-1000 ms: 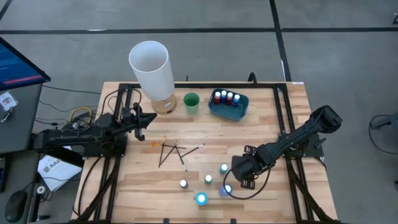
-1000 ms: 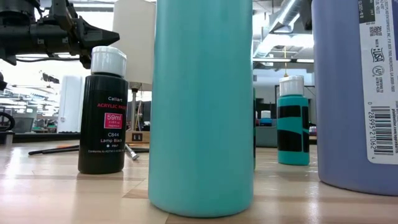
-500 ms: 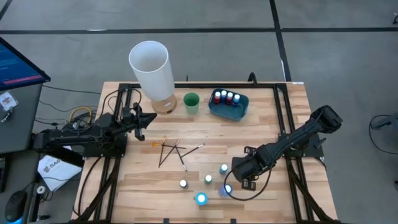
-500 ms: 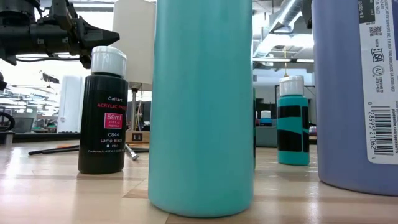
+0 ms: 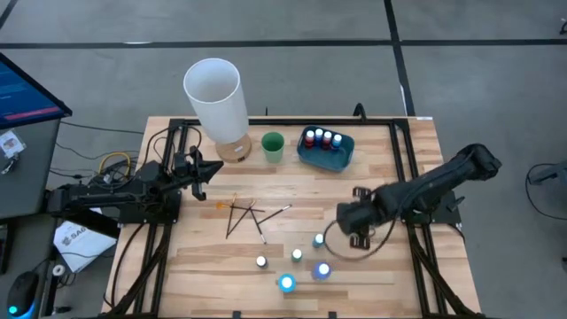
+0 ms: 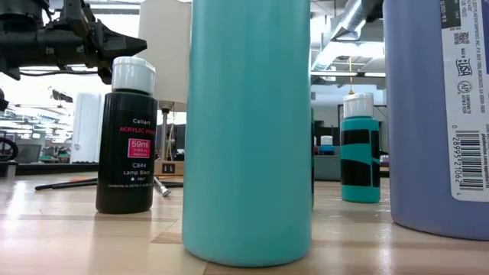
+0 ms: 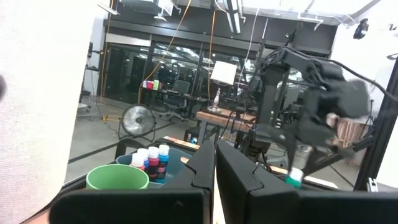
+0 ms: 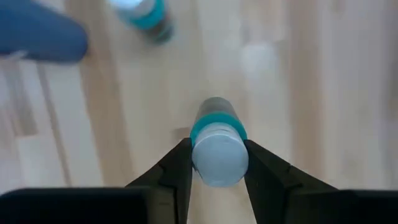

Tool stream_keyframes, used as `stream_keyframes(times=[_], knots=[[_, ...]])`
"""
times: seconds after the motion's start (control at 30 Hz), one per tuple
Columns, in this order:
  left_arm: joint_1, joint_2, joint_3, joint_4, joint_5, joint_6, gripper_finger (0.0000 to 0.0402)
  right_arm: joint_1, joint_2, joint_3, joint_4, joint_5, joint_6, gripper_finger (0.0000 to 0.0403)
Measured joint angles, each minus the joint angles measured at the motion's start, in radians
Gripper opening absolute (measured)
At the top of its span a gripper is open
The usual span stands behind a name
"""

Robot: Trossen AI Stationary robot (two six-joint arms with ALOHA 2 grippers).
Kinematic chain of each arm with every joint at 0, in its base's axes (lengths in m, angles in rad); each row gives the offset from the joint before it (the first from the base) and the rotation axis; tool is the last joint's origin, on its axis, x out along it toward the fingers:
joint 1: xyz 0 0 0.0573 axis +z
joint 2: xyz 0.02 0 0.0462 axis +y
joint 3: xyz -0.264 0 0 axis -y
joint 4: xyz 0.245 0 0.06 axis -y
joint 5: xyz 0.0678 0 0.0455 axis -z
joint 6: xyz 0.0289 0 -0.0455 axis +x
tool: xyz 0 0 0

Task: Pick & Place Paint Supplies
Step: Put the top green paint bottle into the blue bin

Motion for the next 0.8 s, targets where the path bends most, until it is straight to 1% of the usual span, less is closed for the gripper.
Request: stream_keyframes(times=[0.13,0.23,0.4,0.53,0.6,0.67,0.8], knots=[[0.0,0.0,0.0,0.001,0.0,0.0,0.0002,-0.126,-0.11,0.0,-0.037,0.022,-0.098,0.0113],[0.0,0.0,0.0,0.001,0.0,0.0,0.0002,-0.255,-0.178,0.0,-0.045,0.033,-0.17,0.0114],[0.0,0.0,0.0,0.0,0.0,0.0,0.0002,-0.486,-0.231,0.001,-0.03,0.032,-0.312,0.0114],[0.0,0.0,0.0,0.001,0.0,0.0,0.0002,-0.65,-0.212,0.022,-0.015,0.027,-0.431,0.0115],[0.0,0.0,0.0,0.001,0.0,0.0,0.0002,-0.712,-0.185,0.046,0.0,0.015,-0.49,0.0115],[0.0,0.0,0.0,0.001,0.0,0.0,0.0002,-0.768,-0.152,0.073,0.003,-0.019,-0.546,0.0115],[0.0,0.0,0.0,0.002,0.0,0.0,0.0002,-0.86,-0.078,0.123,0.007,-0.068,-0.623,0.0115]])
